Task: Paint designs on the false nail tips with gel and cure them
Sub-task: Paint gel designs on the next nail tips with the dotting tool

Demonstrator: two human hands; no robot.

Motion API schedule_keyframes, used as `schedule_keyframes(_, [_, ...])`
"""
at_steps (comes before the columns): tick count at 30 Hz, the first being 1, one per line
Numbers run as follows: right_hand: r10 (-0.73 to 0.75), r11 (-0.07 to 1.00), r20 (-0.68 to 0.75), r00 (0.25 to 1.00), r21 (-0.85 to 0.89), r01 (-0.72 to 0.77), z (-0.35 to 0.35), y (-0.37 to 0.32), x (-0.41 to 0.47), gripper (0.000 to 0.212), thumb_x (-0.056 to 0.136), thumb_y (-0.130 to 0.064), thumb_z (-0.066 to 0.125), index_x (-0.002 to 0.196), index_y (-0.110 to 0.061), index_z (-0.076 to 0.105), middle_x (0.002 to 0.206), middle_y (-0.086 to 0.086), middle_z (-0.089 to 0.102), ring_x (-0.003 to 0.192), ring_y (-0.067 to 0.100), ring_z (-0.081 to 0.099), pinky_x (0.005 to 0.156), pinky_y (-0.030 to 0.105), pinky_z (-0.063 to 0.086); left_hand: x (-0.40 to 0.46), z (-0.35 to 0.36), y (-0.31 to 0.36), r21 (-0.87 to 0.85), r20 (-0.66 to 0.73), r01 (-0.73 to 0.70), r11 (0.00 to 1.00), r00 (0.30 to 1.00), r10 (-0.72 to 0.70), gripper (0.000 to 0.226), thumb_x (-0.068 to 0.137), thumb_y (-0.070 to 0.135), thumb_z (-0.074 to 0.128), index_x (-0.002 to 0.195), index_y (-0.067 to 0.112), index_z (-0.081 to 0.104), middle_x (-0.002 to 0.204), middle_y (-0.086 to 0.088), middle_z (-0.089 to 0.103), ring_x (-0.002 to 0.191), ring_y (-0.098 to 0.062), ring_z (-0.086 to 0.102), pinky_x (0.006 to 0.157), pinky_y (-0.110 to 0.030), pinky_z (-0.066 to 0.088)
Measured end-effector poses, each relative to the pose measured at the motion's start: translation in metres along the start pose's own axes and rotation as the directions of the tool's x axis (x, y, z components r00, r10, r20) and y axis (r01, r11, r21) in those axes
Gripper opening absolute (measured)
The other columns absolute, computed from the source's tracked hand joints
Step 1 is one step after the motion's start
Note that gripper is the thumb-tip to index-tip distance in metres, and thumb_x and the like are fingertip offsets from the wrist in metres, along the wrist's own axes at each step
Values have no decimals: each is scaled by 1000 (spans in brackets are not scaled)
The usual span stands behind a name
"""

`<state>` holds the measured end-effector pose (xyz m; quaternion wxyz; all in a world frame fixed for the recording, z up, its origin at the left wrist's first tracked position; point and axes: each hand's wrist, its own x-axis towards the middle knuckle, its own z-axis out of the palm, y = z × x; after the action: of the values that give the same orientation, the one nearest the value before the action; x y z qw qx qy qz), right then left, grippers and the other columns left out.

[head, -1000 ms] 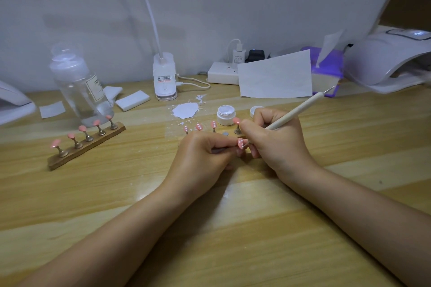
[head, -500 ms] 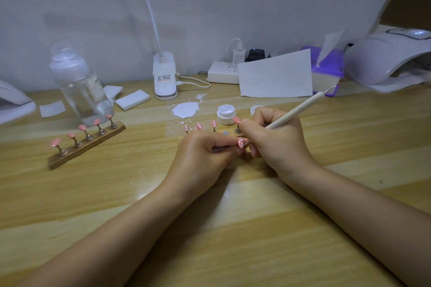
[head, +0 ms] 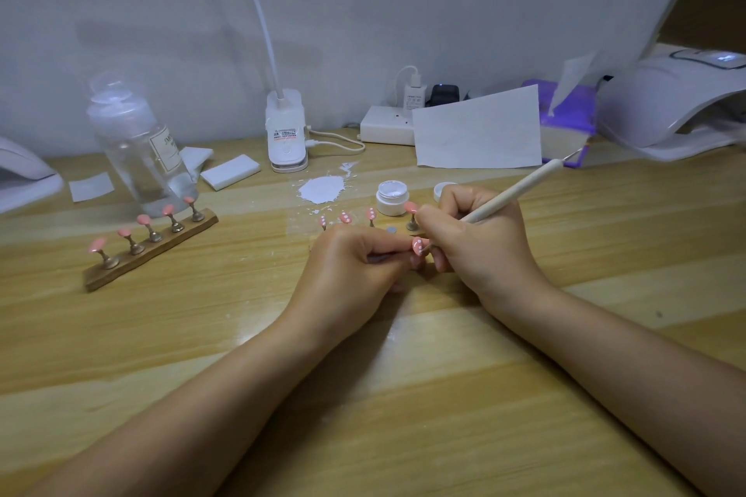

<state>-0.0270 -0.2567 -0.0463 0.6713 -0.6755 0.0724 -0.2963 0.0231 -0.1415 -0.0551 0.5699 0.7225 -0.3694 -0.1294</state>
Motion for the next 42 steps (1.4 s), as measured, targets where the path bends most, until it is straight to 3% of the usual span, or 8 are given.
schedule_keyframes(5, [5,1000,-13,1000,10,-5,0,0,0,57,77,12,54,36,-19,31,29,3,36,29,12,46,37,14,36,0,0,-1,2,-13,1,1000,1000,-1,23,81,4,64,74,25,72,71,13,71,68,7,60,56,-12,51])
schedule_keyframes(8, [-1,1000,-5,1000,1,1,0,1,0,56,77,12,56,36,-18,32,29,4,37,30,12,46,37,14,36,1,0,-3,28,-13,-2,1000,1000,2,20,82,6,64,77,24,73,76,0,73,71,-4,60,61,-21,56])
schedule_keyframes(10, [-7,1000,-7,1000,-7,7,0,1,1,56,77,12,56,36,-18,32,29,2,37,29,11,46,37,13,35,1,0,-4,26,-21,1,1000,1000,0,21,82,7,64,77,26,72,77,0,73,71,-6,61,63,-22,56])
schedule_keyframes(19, [-6,1000,-7,1000,-11,6,0,0,0,57,77,12,56,36,-19,31,29,2,38,30,11,47,37,13,35,1,1,-1,-25,-8,5,1000,1000,-6,24,81,6,64,74,28,71,68,17,70,68,9,60,54,-10,49])
schedule_keyframes(42, [0,1000,-9,1000,-8,0,0,1,0,52,77,12,55,39,-15,32,29,3,38,30,12,47,37,14,36,1,0,-2,-2,-11,-12,1000,1000,12,20,81,6,64,77,24,72,71,13,71,71,6,60,56,-12,50])
